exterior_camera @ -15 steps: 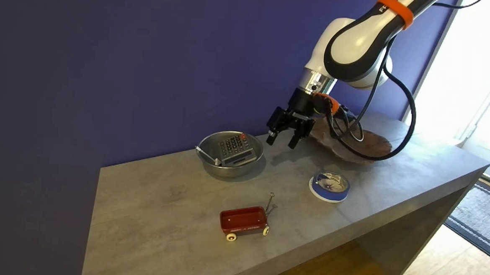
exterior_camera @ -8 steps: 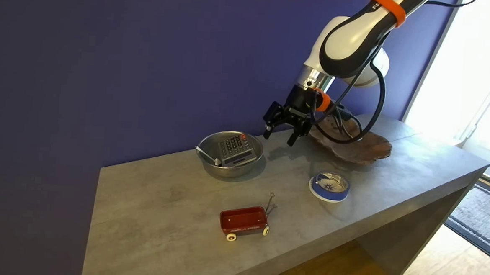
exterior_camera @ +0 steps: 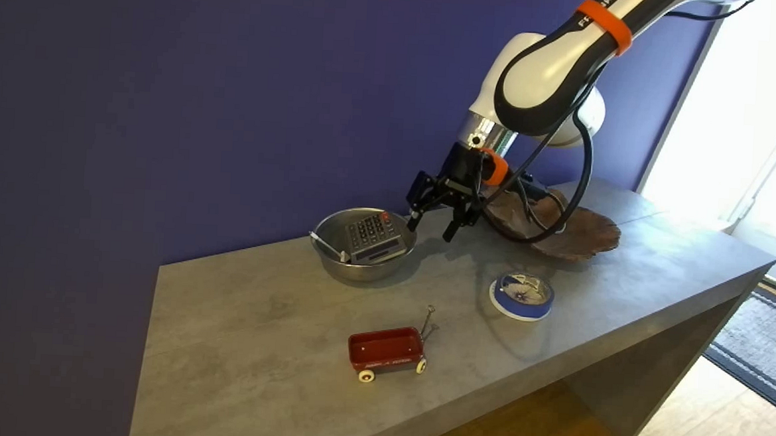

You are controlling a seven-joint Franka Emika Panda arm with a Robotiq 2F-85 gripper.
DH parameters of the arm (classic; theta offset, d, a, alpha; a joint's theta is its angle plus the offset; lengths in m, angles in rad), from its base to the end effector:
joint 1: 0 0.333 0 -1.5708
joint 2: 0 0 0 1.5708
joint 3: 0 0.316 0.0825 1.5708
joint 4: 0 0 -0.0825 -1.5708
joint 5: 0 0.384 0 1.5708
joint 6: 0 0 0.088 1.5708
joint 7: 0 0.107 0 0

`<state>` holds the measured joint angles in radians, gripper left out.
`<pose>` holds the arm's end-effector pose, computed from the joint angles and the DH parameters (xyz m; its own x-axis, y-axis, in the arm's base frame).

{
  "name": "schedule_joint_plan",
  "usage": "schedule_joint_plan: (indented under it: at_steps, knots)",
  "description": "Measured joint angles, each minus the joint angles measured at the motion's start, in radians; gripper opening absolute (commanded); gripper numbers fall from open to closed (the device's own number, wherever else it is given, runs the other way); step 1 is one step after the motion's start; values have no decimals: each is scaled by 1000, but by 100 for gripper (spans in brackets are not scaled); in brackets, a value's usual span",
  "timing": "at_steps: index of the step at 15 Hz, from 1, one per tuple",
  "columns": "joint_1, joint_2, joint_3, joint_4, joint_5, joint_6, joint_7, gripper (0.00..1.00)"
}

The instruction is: Pick up the metallic dishpan and move it to the right of the wooden bowl

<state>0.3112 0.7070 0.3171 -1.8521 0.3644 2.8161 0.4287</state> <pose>0.5547 0.3612 0.1777 0.9732 -0.2299 -0.0074 -0.2113 -0.8808 -0.4238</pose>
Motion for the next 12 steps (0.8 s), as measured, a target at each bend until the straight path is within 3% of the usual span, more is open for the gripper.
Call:
schedule_joint_plan:
  at_steps: [2, 4, 7, 12]
  knots:
    - [20, 14, -17, 17, 0, 2, 20, 57]
    - [35, 28, -36, 34, 0, 2, 40, 59]
    - [45, 46, -53, 57, 0, 2, 58, 51]
    - [67, 77, -61, 96, 0, 3, 88, 47]
